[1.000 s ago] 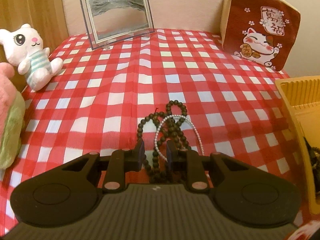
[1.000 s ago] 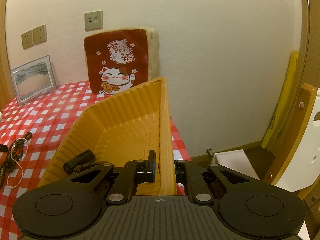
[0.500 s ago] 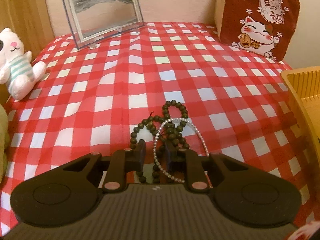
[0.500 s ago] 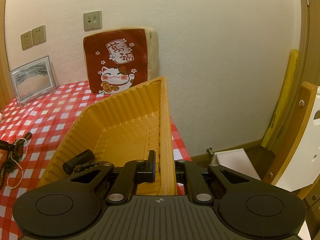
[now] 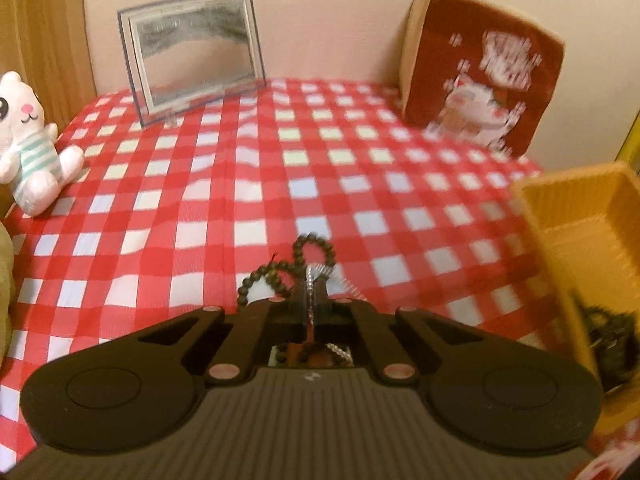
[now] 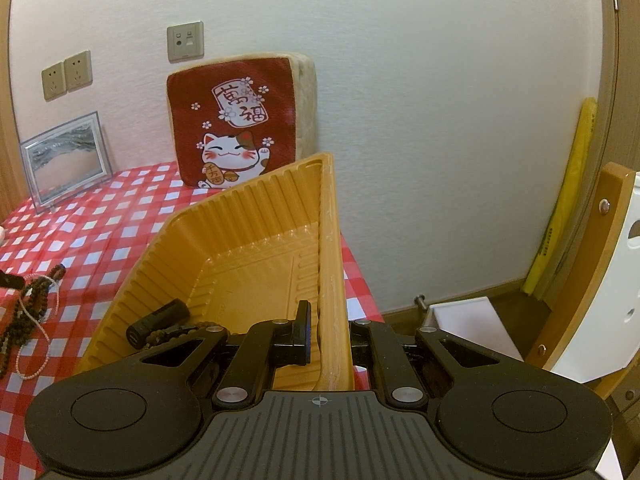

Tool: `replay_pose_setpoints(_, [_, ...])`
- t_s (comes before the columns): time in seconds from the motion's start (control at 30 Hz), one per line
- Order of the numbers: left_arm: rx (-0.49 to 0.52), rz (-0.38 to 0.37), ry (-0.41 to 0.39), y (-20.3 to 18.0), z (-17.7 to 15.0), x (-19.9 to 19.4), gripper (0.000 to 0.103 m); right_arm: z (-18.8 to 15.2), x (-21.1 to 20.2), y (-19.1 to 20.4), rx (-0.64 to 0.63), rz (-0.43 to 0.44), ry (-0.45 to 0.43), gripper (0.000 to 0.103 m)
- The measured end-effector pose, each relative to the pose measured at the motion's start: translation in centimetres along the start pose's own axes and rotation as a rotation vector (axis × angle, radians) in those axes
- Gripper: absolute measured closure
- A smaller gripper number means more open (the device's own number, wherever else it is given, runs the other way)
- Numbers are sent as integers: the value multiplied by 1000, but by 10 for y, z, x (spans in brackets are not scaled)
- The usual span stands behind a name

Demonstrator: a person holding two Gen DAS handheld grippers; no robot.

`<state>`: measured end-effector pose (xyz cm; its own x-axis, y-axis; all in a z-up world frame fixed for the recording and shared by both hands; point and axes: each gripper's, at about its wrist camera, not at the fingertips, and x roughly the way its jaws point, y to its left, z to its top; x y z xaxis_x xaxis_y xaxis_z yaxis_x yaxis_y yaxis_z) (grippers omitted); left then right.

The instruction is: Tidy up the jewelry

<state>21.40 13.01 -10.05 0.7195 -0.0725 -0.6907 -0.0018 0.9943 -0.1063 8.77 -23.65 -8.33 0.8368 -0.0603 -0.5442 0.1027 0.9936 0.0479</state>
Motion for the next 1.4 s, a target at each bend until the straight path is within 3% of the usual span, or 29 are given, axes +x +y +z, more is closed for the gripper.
replay_pose_setpoints(0.3, [-67, -112, -108, -6, 30, -69, 101, -1, 0, 1, 1, 2, -1, 94])
replay_pose_setpoints(0.53, [-25, -152, -161, -29, 55, -109, 101, -1, 0, 1, 2, 1, -1, 94])
replay_pose_setpoints(0.97, [53, -320, -303, -85, 94, -161, 101, 0, -4, 3, 5, 14, -15, 94])
replay_pose_setpoints(1.13, [63, -395, -310, -111, 102, -159, 101, 1, -6, 2, 4, 20, -21, 94])
replay_pose_setpoints(1.4, [108, -536, -240, -165, 98, -146, 101, 1, -10, 3, 7, 23, -27, 94])
